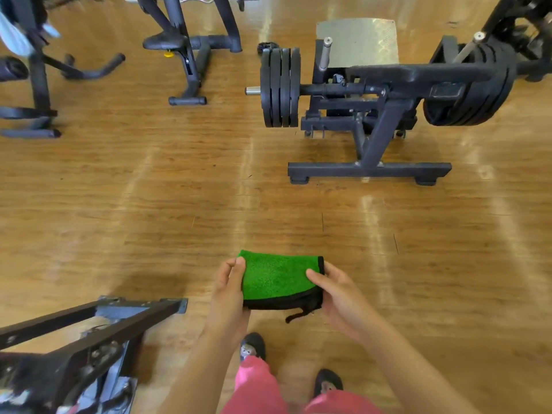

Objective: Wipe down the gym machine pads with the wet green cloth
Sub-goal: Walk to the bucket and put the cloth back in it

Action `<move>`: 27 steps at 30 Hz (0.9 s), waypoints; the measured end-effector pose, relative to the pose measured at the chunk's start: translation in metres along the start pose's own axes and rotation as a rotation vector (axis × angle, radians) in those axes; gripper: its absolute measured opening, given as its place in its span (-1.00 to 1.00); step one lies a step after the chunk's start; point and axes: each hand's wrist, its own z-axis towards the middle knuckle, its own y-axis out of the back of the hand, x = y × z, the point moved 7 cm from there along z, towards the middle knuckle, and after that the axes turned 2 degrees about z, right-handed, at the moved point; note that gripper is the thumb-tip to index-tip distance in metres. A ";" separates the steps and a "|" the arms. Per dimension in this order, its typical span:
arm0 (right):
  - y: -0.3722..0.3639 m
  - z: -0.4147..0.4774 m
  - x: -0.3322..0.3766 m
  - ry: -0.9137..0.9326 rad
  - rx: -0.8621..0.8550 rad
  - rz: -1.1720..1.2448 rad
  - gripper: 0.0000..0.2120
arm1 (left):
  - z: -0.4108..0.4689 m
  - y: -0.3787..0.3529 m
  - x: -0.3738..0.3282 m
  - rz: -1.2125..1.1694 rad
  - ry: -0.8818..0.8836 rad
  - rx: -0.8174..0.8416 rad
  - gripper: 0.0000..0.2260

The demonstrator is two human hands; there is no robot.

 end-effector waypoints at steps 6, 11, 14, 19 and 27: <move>-0.036 0.055 -0.016 0.036 -0.100 0.061 -0.78 | 0.063 0.029 -0.049 0.294 -0.192 -0.003 -0.85; -0.040 0.100 -0.015 0.076 -0.208 0.039 -0.78 | 0.121 0.027 -0.060 0.481 -0.265 0.068 -0.83; -0.026 0.123 -0.020 0.093 -0.290 -0.036 -0.83 | 0.154 0.020 -0.044 0.506 -0.209 0.123 -0.84; 0.024 0.165 -0.044 0.067 -0.350 -0.172 -0.89 | 0.203 0.018 0.012 0.528 -0.052 0.228 -0.84; 0.141 0.259 -0.157 -0.055 -0.370 -0.327 -0.84 | 0.300 0.044 0.171 0.578 0.074 0.234 -0.88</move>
